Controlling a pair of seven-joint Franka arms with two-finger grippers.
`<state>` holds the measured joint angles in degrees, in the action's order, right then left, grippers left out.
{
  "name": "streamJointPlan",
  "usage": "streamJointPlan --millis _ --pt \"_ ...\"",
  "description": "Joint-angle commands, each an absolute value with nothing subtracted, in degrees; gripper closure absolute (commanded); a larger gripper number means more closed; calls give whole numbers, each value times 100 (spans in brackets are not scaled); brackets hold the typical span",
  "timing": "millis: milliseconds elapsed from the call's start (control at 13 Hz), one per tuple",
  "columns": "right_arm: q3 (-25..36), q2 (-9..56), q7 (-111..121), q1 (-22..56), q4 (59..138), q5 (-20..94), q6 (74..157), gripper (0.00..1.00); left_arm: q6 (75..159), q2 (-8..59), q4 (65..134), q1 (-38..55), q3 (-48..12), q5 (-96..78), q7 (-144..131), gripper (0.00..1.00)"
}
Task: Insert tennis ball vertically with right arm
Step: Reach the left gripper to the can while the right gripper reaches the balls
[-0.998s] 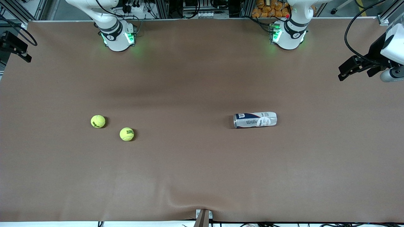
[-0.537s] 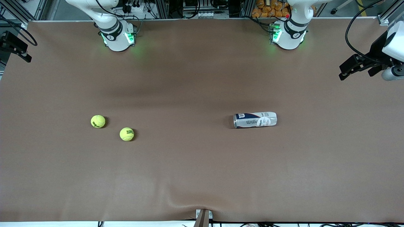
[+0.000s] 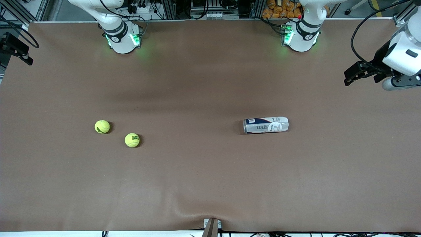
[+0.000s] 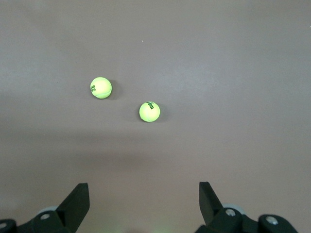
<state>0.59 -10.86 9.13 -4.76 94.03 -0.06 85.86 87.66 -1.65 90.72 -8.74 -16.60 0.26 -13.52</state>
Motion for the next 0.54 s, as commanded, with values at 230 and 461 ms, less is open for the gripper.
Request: streamJointPlan --millis 230,461 --pt "53 -985 861 -308 9334 -44 8438 0 8973 -184 9342 -896 -1985 9 -1205 0" --pt "88 -871 791 -369 9299 -44 8534 0 9211 -272 9606 -905 -2057 9 -819 0"
